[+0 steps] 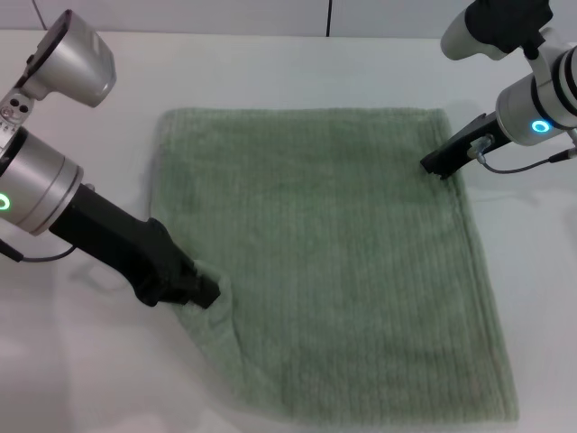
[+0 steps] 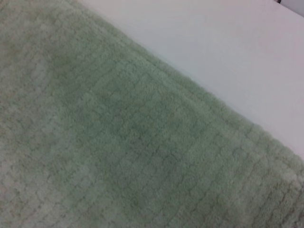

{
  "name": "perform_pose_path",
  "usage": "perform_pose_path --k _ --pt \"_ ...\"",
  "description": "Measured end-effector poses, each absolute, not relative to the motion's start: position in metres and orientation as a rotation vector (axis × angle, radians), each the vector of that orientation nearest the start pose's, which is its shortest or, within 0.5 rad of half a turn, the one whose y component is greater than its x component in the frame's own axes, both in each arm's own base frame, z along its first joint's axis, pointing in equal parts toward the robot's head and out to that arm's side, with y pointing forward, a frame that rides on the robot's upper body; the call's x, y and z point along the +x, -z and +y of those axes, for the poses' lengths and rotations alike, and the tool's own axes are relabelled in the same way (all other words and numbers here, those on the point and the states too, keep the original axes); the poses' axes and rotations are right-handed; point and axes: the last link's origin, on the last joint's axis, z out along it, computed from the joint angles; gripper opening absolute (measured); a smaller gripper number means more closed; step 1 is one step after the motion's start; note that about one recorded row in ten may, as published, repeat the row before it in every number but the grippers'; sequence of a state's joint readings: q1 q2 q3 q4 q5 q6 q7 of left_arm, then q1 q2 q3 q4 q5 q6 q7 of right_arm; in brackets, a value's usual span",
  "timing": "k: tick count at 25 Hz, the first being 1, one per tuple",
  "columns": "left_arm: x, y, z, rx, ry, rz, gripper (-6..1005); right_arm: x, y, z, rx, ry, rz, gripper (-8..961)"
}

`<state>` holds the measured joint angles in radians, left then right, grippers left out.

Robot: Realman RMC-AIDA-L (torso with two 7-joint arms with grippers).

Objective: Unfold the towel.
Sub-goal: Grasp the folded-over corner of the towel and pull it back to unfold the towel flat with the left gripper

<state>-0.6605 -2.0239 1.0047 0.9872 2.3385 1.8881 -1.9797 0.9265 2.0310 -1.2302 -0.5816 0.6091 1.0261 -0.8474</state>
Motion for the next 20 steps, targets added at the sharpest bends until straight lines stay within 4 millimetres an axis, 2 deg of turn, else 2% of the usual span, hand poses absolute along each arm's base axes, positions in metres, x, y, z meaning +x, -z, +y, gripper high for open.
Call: perform_pose_path --k 9,20 --pt "-0.229 -0.022 0.306 -3.169 -0.146 -0.985 16 0.21 0.041 0.434 -2.538 0.382 0.844 -1" --pt "-0.24 -0.021 0.299 -3.146 -0.128 -1.039 30 0.21 0.041 0.435 -2.531 0.378 0.839 -1"
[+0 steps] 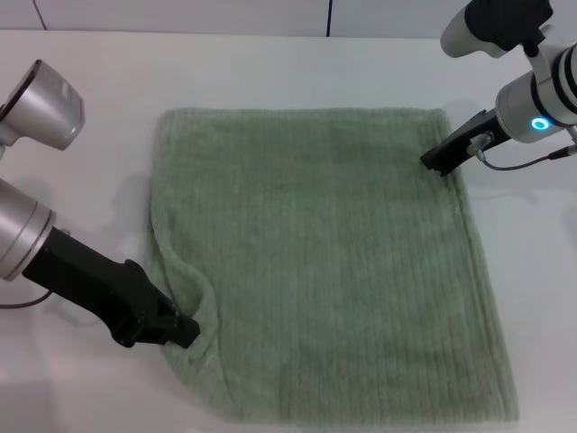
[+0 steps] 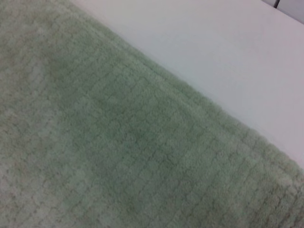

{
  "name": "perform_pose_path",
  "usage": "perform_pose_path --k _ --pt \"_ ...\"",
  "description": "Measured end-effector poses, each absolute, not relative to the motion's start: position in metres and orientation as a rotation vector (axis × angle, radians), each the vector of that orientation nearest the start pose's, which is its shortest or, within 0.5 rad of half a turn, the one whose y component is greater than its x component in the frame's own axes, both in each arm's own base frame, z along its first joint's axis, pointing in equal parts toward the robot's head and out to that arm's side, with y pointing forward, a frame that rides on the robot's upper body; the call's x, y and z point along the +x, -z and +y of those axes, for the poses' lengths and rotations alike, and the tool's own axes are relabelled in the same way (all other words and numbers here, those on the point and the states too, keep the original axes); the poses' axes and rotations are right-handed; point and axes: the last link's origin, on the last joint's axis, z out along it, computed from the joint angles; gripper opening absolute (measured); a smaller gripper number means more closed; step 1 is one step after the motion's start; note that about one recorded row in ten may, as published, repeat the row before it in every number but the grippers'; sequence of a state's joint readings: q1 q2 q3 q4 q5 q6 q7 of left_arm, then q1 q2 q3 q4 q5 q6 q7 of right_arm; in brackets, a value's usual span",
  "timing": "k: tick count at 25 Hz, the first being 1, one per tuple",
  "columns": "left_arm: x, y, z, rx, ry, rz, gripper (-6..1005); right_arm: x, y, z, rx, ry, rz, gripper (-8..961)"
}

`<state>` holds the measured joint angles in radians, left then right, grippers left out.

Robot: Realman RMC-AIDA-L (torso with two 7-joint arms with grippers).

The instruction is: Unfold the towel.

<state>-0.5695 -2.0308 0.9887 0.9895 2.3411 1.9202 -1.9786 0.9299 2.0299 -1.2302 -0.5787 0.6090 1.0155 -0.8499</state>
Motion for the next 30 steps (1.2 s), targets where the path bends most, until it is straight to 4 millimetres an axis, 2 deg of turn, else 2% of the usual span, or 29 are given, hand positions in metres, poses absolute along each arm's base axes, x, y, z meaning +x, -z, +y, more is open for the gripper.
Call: perform_pose_path --k 11,16,20,24,25,28,30 --pt "-0.245 -0.029 0.298 -3.129 -0.107 -1.136 70 0.209 0.042 0.435 -2.535 0.377 0.836 -1" --pt "-0.248 -0.032 0.297 -3.118 -0.119 -1.144 283 0.208 0.043 0.435 -2.538 0.377 0.831 -1" --pt "-0.247 -0.035 0.3 -3.106 -0.104 -1.125 309 0.208 0.043 0.435 -2.539 0.377 0.831 -1" --pt "-0.244 -0.043 0.309 -3.068 0.002 -1.039 336 0.208 0.043 0.435 -2.539 0.375 0.832 -1" --pt "-0.241 -0.049 0.319 -3.008 0.146 -0.951 342 0.208 0.043 0.435 -2.539 0.374 0.832 -1" --pt "-0.236 -0.057 0.33 -2.917 0.349 -0.845 347 0.208 0.043 0.435 -2.539 0.374 0.833 -1" --pt "-0.236 -0.057 0.33 -2.917 0.349 -0.845 346 0.208 0.043 0.435 -2.538 0.373 0.835 -1"
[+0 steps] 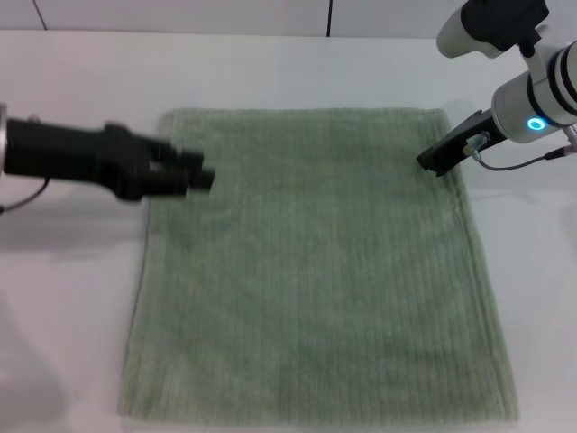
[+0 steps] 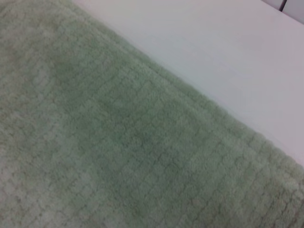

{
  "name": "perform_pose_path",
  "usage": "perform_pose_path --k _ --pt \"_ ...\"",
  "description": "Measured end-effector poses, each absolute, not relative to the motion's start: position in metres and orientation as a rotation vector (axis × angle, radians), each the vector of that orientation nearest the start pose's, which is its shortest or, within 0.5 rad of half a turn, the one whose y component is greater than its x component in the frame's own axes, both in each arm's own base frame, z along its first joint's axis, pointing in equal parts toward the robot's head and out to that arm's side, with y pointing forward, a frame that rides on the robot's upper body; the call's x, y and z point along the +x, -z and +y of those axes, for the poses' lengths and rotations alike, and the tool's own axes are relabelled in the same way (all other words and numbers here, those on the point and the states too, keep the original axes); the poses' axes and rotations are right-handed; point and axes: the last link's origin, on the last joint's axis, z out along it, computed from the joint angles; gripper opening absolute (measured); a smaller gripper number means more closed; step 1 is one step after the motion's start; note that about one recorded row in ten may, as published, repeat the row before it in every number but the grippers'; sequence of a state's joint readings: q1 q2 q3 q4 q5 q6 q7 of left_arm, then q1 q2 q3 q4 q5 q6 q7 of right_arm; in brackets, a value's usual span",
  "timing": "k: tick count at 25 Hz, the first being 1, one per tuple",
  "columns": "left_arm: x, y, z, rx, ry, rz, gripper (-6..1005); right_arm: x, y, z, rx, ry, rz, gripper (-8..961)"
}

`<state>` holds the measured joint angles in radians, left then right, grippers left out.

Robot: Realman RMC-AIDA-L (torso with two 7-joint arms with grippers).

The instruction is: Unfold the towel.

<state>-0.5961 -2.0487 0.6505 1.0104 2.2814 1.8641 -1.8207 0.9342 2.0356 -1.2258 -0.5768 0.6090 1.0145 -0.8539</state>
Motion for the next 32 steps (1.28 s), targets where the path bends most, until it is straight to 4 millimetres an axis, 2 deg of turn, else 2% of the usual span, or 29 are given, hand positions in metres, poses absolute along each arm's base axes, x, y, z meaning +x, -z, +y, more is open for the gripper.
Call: perform_pose_path --k 1,4,5,7,9,10,12,13,20,24,29,32 --pt "-0.231 -0.063 0.337 -2.846 0.489 -0.785 345 0.209 0.044 0.435 -2.537 0.373 0.839 -1" --pt "-0.228 -0.071 0.343 -2.738 0.672 -0.729 343 0.21 0.044 0.435 -2.534 0.37 0.843 -1" --pt "-0.228 -0.071 0.343 -2.738 0.672 -0.729 342 0.21 0.044 0.435 -2.531 0.368 0.844 -1" --pt "-0.228 -0.078 0.347 -2.609 0.879 -0.678 340 0.212 0.044 0.435 -2.523 0.365 0.849 -1" --pt "-0.229 -0.079 0.347 -2.577 0.921 -0.675 339 0.214 0.045 0.435 -2.516 0.365 0.856 -1" --pt "-0.231 -0.08 0.349 -2.485 1.055 -0.654 338 0.214 0.045 0.435 -2.513 0.362 0.858 -1" --pt "-0.231 -0.08 0.349 -2.455 1.093 -0.646 338 0.213 0.045 0.437 -2.502 0.347 0.854 -1" --pt "-0.233 -0.082 0.35 -2.367 1.196 -0.614 339 0.213 0.045 0.438 -2.494 0.334 0.848 -1" --pt "-0.244 -0.077 0.359 -2.153 1.298 -0.578 340 0.195 0.038 0.456 -2.371 0.165 0.674 -1" --pt "-0.26 -0.074 0.365 -1.853 1.376 -0.556 339 0.181 0.038 0.468 -2.273 0.026 0.586 -1" --pt "-0.264 -0.07 0.372 -1.743 1.354 -0.537 337 0.169 0.03 0.481 -2.071 -0.192 0.55 -1" --pt "-0.265 -0.068 0.375 -1.668 1.358 -0.536 337 0.167 0.027 0.481 -1.94 -0.3 0.524 -1"
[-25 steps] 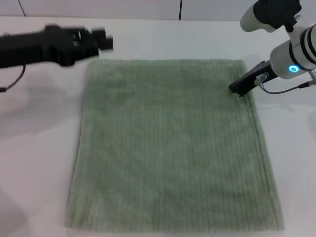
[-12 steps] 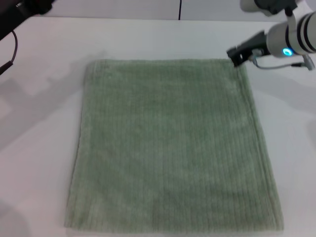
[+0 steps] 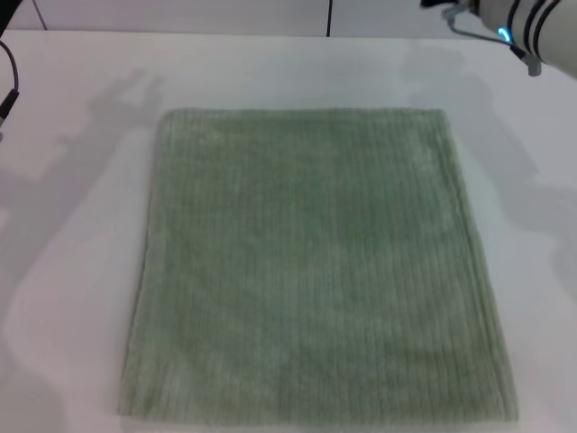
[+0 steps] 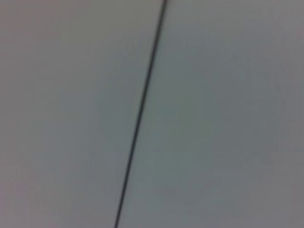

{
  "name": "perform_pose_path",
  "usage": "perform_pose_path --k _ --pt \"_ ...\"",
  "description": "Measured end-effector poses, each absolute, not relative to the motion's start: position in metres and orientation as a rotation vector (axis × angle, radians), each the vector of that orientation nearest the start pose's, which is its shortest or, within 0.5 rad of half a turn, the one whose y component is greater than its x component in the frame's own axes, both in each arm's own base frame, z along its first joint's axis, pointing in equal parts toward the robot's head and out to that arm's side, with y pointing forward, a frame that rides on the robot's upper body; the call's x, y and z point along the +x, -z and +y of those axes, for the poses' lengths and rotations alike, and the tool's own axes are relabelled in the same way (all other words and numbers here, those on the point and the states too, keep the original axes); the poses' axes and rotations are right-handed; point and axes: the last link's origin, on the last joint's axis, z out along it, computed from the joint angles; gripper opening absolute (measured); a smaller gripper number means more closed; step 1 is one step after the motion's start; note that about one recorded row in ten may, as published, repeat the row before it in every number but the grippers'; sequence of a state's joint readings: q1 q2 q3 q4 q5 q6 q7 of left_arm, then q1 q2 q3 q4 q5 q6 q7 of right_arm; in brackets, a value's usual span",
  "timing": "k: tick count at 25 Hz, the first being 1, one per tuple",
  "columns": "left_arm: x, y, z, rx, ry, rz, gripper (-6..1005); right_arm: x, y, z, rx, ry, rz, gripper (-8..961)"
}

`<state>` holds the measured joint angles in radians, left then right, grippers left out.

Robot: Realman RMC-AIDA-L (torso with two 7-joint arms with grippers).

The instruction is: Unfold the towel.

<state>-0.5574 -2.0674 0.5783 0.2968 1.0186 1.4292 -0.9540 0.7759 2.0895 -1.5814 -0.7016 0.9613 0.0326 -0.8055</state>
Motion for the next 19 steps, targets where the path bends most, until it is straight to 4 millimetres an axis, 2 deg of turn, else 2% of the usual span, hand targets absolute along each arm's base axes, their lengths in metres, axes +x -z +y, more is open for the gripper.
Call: perform_pose_path --k 5,8,14,19 --pt "-0.266 -0.062 0.38 -1.581 1.335 -0.535 335 0.168 0.027 0.468 -1.762 -0.435 0.433 -1" --pt "-0.265 -0.054 0.382 -1.577 1.275 -0.502 334 0.177 0.021 0.46 -1.65 -0.524 0.399 -1" --pt "-0.269 -0.043 0.388 -1.584 1.141 -0.471 334 0.209 0.009 0.433 -1.512 -0.602 0.276 -1" --pt "-0.283 -0.039 0.396 -1.56 1.037 -0.571 334 0.241 -0.001 0.409 -1.443 -0.574 0.253 -1"
